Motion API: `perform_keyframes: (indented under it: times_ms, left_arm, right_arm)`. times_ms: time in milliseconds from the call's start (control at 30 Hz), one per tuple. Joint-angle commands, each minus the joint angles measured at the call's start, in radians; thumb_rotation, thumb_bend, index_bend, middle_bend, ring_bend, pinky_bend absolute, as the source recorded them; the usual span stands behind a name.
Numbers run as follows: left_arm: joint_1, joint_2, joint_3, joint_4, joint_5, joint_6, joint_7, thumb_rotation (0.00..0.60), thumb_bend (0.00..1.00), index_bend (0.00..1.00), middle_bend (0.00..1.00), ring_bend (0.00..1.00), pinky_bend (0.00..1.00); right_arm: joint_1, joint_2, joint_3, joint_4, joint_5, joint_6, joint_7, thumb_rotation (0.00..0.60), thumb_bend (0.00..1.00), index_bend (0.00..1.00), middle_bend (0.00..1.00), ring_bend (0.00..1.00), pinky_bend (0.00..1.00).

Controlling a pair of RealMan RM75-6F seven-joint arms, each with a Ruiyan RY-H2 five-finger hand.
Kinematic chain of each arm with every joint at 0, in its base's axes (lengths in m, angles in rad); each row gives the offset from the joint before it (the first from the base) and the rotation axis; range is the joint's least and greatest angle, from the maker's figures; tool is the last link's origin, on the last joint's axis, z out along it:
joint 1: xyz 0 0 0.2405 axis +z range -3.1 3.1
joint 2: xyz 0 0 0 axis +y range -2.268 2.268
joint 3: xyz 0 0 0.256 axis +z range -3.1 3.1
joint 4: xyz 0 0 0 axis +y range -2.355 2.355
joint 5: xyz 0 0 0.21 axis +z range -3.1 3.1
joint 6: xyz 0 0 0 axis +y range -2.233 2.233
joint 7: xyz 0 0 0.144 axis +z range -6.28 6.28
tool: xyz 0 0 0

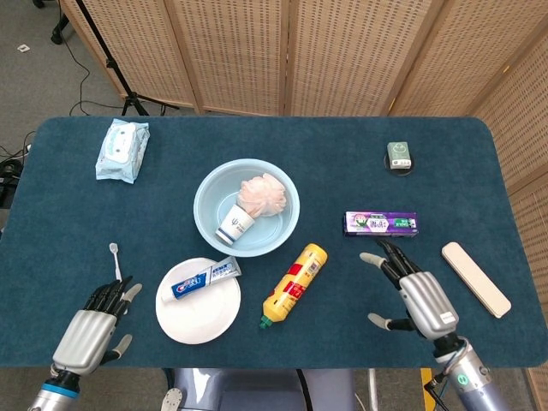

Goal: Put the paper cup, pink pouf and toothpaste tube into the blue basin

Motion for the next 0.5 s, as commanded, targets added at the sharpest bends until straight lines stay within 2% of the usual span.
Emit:
perform_keyframes:
  times_ms: [33,167,267,433,500]
  left_arm:
    - [-0.003,-0.001,-0.008,-0.014,-0.019,-0.006,0.007,0.600,0.33,0.01,0.00,0.00,0.11]
    - [-0.018,0.013,-0.022,-0.042,-0.034,-0.020,0.033,0.600,0.32,0.02,0.00,0.00,0.11]
    - [-0.040,0.033,-0.059,-0.086,-0.065,-0.023,0.056,0.600,0.32,0.04,0.00,0.00,0.11]
    - [-0.085,0.042,-0.115,-0.140,-0.190,-0.065,0.100,0.600,0.32,0.09,0.00,0.00,0.11]
    - [-0.115,0.032,-0.132,-0.142,-0.276,-0.108,0.130,0.600,0.32,0.12,0.00,0.00,0.11]
  right_arm:
    - [-0.093,-0.053,-0.045,0.094,-0.111,0.102,-0.009,0.600,0.13,0.16,0.00,0.00,0.22]
    - [-0.139,-0.087,-0.062,0.138,-0.179,0.151,-0.015,0.600,0.13,0.16,0.00,0.00,0.22]
    - [-0.164,-0.098,-0.066,0.162,-0.215,0.176,-0.013,0.600,0.13,0.16,0.00,0.00,0.22]
    - [-0.182,-0.098,-0.068,0.191,-0.242,0.185,0.021,0.600,0.13,0.16,0.00,0.00,0.22]
    - [-0.188,-0.093,-0.062,0.198,-0.249,0.191,0.029,0.600,0.13,0.16,0.00,0.00,0.22]
